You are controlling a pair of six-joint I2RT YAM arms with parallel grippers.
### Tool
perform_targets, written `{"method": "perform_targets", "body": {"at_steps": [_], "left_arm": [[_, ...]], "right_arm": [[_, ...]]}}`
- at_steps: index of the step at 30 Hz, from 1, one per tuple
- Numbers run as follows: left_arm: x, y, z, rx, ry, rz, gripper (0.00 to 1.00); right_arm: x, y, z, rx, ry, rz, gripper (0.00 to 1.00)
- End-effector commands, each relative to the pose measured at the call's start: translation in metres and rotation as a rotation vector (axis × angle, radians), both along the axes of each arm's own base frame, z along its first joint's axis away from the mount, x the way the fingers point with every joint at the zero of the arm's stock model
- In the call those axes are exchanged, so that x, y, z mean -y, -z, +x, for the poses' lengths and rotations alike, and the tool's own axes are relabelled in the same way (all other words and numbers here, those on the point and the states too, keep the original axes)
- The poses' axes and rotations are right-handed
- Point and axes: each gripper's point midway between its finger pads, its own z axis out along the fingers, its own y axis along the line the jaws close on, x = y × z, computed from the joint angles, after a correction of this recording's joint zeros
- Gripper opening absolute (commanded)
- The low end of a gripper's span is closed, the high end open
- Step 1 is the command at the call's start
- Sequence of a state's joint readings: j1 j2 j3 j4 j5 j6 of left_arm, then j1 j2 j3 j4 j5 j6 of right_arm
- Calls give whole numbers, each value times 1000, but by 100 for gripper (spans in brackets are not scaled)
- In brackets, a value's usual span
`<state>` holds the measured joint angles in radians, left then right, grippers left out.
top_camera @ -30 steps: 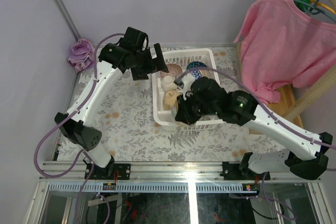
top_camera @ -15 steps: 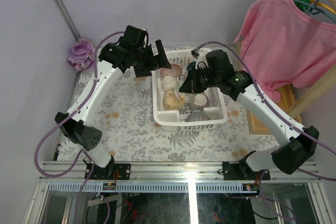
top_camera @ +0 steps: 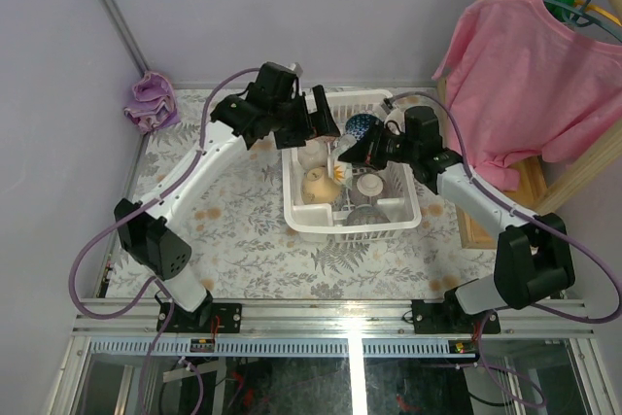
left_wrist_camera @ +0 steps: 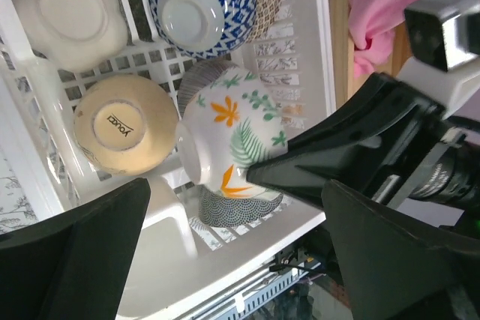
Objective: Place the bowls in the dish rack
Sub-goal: Pick up the bowl from the center of the board, then turn the bowl upside down on the dish rack.
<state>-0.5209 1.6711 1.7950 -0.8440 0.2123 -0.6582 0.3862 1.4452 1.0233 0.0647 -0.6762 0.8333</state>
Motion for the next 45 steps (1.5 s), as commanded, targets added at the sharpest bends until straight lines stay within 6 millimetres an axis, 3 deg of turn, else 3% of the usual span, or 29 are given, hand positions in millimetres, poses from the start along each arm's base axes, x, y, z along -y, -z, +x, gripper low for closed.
{"method": "perform_targets", "body": {"at_steps": [1,11,20,28,38,45], "left_arm": [[17,12,12,41,13,-35,95],[23,50,14,11,14,-20,80],[32,73,18,-21,34,-5,55],[44,86,16,-45,62,6,52],[65,102,9,-70,108,22,49],[81,107,5,-77,144,23,42]], "right_arm": [[1,-40,15,112,7,142,0],[12,2,20,53,51,153,0],[17,29,24,27,57,172,0],[36,44,32,15,84,148,0],[51,65,29,-15,96,115,3],[63,82,24,-40,117,67,7]]}}
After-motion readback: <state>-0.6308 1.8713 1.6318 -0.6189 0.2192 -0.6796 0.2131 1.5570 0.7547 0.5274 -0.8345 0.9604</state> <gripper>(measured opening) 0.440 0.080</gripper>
